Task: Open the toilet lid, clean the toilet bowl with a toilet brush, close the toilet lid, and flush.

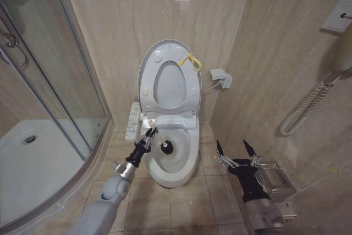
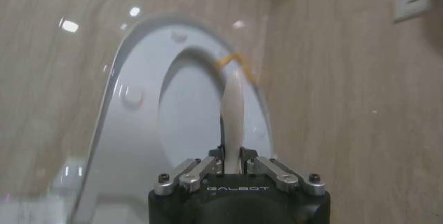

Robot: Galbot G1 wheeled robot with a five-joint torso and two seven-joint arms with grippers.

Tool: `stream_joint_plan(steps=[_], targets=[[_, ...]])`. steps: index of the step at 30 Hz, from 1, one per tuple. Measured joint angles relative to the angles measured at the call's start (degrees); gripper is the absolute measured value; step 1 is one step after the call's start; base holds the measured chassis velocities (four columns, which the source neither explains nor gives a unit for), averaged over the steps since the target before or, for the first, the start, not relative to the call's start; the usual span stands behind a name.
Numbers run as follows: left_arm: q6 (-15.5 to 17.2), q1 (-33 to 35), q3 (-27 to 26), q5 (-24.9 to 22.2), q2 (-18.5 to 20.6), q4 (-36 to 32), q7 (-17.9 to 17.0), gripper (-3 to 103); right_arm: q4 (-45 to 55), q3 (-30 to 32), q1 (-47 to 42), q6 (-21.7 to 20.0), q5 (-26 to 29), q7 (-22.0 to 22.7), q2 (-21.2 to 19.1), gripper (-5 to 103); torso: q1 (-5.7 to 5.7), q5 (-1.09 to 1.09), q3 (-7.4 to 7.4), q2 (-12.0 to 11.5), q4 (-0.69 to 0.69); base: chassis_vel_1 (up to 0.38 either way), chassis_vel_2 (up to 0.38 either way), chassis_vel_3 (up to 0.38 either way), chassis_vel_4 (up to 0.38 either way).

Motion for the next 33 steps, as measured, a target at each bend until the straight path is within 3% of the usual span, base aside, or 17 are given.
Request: stream_joint_plan(steps=[4,9,13,14,16,17,20,21,24,25,28,33], targets=[[-0.6,5.7,-2.7,0.3,4.5,-9.2,-0.9,15,0.0,0.0,0.0,0.0,0.0,0.0,0.0,100,0.0,0.0,0.0,0.0,-0.01,0.0,0.0,0.0,0.0],[0.1,11.6,-5.3,-0.2,6.9,-19.0,-3.3,15,0.0,0.0,0.0,0.0,0.0,0.0,0.0,100,0.0,-0.01,0.0,0.0,-0.02,0.0,0.0,0.0,0.0],[1.9,22.0,-12.0,0.1,9.4,-30.8,-10.0,15,0.0,0.0,0.0,0.0,0.0,0.0,0.0,100,0.0,0.0,-0.01,0.0,-0.03,0.0,0.0,0.0,0.0],[1.9,22.0,-12.0,0.1,9.4,-30.8,-10.0,15,0.0,0.0,0.0,0.0,0.0,0.0,0.0,100,0.0,0.0,-0.01,0.0,-0.03,0.0,0.0,0.0,0.0],[2.8,29.5,-18.8,1.8,9.0,-36.4,-12.3,15,0.0,0.0,0.0,0.0,0.0,0.0,0.0,100,0.0,0.01,-0.01,0.0,-0.01,0.0,0.0,0.0,0.0],[2.8,29.5,-18.8,1.8,9.0,-36.4,-12.3,15,0.0,0.0,0.0,0.0,0.0,0.0,0.0,100,0.0,0.01,-0.01,0.0,-0.01,0.0,0.0,0.0,0.0],[4.2,40.6,-22.9,4.2,5.4,-44.3,-16.0,15,0.0,0.0,0.0,0.0,0.0,0.0,0.0,100,-0.01,0.02,-0.01,0.0,0.04,0.0,0.0,0.0,0.0],[4.2,40.6,-22.9,4.2,5.4,-44.3,-16.0,15,0.0,0.0,0.0,0.0,0.0,0.0,0.0,100,-0.01,0.02,-0.01,0.0,0.04,0.0,0.0,0.0,0.0],[2.8,46.6,-24.6,10.3,-0.6,-44.4,-18.3,15,0.0,0.0,0.0,0.0,0.0,0.0,0.0,100,-0.01,0.03,-0.01,0.0,0.0,0.0,0.0,0.0,0.0],[2.8,46.6,-24.6,10.3,-0.6,-44.4,-18.3,15,0.0,0.0,0.0,0.0,0.0,0.0,0.0,100,-0.01,0.03,-0.01,0.0,0.0,0.0,0.0,0.0,0.0],[-0.2,48.4,-25.2,13.7,-4.0,-37.4,-20.1,15,0.0,0.0,0.0,0.0,0.0,0.0,0.0,100,0.0,0.0,0.0,0.0,-0.01,0.0,0.0,0.0,0.0],[-3.4,46.4,-27.5,13.5,-5.2,-27.4,-20.5,15,0.0,0.0,0.0,0.0,0.0,0.0,0.0,100,0.0,0.0,0.0,0.0,-0.02,0.0,0.0,0.0,0.0]])
